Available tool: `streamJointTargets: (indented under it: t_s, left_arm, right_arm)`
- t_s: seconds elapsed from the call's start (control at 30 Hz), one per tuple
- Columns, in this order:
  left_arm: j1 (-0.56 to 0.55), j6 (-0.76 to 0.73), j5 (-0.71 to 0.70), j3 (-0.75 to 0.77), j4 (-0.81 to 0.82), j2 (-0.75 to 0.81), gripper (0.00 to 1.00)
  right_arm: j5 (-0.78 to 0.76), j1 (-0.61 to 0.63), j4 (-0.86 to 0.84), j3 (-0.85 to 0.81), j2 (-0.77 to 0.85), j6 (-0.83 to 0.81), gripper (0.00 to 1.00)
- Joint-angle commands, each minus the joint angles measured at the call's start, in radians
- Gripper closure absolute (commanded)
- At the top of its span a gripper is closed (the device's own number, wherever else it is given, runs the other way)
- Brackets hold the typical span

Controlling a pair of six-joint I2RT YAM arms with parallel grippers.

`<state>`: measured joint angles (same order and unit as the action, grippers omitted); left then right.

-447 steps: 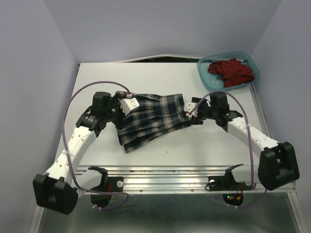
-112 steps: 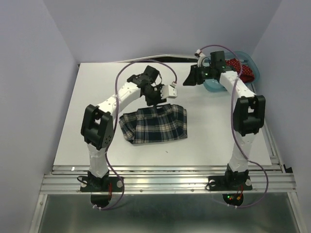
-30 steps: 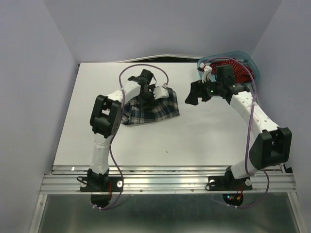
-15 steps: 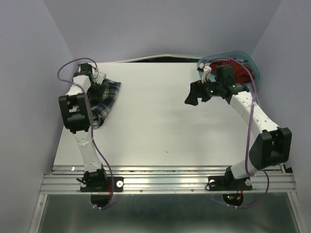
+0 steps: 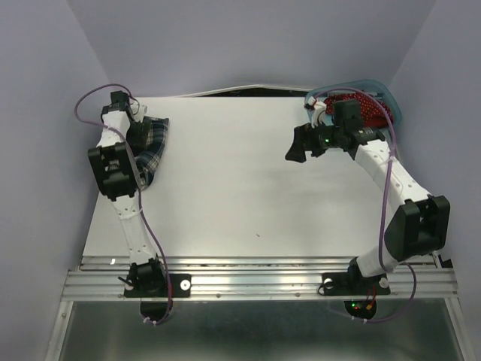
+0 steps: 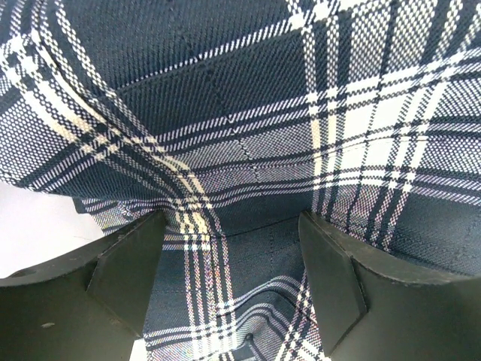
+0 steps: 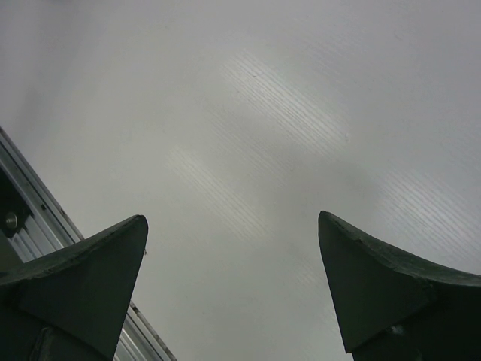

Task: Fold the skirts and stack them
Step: Neatly place the folded skirt to the corner

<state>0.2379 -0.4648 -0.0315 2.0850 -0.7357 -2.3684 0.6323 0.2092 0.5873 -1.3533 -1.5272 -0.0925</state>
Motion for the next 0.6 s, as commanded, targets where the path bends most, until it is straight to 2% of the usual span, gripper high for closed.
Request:
streamJointTargets:
  t_s: [0.0,0.13,0.33,0.47,0.5,0.57]
  left_arm:
    - [0.005,0.009,0.059,0.003,-0.017,0.036,0.17]
    - [-0.018,-0.028,0.07,0.007,-0.022,0.121,0.17]
    - [-0.081,-0.06,0.062,0.064,-0.074,0.358,0.15]
    - [-0.135,-0.087,0.131,0.084,-0.068,0.538,0.09]
    - [-0.15,-0.086,0.148,0.072,-0.038,0.581,0.01]
    - [-0.195,-0.052,0.201,-0.013,0.03,0.711,0.01]
  right_arm:
    - [0.013,-0.001,0.002,-0.078,-0.008,0.007,0.0]
    - [0.027,-0.001,0.003,-0.118,-0.016,0.033,0.0]
    - [0.011,-0.001,0.013,-0.196,-0.002,0.037,0.0]
    - [-0.086,-0.013,0.011,-0.253,0.024,0.031,0.0]
    - [-0.126,-0.028,0.012,-0.262,0.036,0.033,0.0]
    - [-0.211,-0.053,0.011,-0.276,0.05,0.036,0.0]
